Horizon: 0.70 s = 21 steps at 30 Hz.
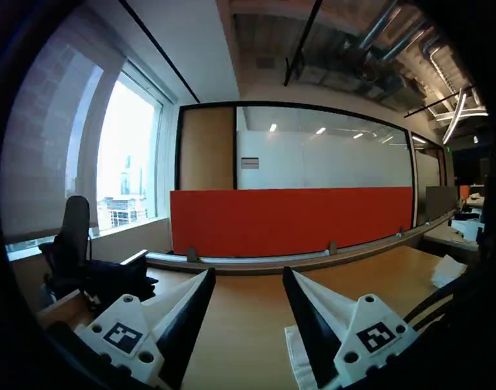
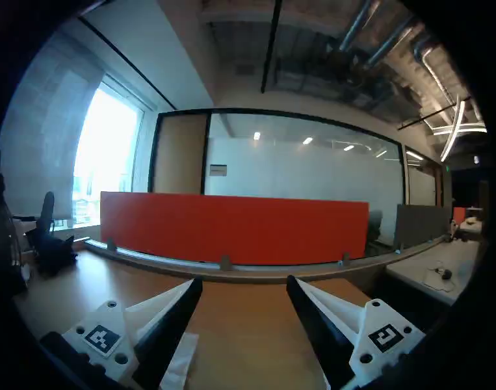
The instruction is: Fold towel
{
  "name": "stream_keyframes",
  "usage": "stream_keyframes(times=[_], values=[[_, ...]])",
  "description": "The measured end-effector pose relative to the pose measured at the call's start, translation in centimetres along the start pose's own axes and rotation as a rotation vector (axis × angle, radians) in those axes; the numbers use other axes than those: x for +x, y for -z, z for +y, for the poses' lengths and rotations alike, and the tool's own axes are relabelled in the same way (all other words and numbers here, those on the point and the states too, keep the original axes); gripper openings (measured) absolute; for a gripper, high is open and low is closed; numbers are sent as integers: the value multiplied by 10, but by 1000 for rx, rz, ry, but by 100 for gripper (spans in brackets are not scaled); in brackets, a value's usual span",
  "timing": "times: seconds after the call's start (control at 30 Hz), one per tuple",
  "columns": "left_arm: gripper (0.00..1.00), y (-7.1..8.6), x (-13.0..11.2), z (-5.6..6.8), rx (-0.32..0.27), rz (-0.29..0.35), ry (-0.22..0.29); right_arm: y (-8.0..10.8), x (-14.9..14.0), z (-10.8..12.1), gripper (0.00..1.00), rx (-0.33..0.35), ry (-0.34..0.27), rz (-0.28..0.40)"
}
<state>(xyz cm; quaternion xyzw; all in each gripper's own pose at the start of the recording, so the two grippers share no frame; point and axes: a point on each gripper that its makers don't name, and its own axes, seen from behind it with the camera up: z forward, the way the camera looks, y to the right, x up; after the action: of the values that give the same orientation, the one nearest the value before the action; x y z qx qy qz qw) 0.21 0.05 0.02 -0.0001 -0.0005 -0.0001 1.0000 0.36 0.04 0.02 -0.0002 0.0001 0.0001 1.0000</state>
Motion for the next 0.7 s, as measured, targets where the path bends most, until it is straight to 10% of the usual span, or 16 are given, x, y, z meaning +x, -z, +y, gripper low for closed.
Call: stream_keyframes(times=[0.7], values=[[76,1,58,11,-27,-32,-10,5,65,-7,100,28,-8,-20]])
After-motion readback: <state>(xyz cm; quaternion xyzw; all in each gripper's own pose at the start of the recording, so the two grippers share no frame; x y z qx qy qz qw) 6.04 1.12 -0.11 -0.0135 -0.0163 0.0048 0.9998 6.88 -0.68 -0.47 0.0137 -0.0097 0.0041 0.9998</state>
